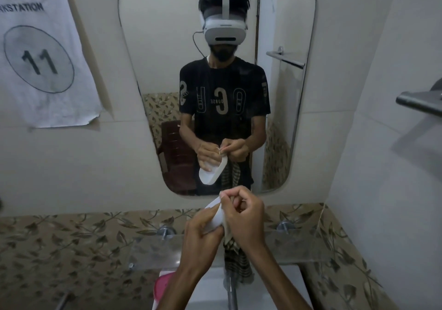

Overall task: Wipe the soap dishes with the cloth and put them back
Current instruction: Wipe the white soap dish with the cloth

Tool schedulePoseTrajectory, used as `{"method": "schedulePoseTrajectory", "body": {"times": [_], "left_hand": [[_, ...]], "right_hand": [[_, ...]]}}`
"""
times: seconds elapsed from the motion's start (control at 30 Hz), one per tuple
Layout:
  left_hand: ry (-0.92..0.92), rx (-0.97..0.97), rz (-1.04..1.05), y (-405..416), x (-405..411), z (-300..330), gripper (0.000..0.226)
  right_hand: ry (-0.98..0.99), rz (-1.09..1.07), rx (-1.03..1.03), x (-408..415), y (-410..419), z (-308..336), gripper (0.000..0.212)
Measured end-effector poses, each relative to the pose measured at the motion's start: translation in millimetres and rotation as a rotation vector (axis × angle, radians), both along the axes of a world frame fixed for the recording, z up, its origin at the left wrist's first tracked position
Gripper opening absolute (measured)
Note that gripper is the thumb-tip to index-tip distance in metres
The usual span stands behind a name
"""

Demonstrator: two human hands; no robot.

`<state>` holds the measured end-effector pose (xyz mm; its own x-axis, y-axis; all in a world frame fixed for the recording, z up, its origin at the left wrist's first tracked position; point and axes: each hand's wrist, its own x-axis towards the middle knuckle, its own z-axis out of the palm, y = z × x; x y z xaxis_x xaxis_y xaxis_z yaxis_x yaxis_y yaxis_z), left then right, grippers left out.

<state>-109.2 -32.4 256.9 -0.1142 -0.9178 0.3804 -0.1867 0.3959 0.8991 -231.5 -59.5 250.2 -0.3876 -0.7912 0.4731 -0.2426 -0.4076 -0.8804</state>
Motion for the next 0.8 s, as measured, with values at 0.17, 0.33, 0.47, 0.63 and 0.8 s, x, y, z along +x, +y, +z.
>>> {"method": "schedulePoseTrajectory", "body": {"times": [0.17,0.33,0.47,0.63,0.8], "left_hand": [[0.025,-0.012,0.057,6,-4,3,0.058],[0.048,-0.003,0.036,0,3,14,0.063],[-0.028,-0.113,0.008,2,1,41,0.064],[-0.046,-0.181,0.081,-8,-3,64,0.018],[-0.031,-0.026,0.058,-18,-4,66,0.014]], "right_hand": [[-0.137,0.029,0.160,-14,-17,17,0.017],[-0.171,0.097,0.055,-9,-3,28,0.010],[-0.219,0.158,0.075,-7,-7,42,0.020],[-0.154,0.152,-0.006,7,-4,62,0.010],[0.038,0.160,-0.068,9,-5,66,0.011]]}}
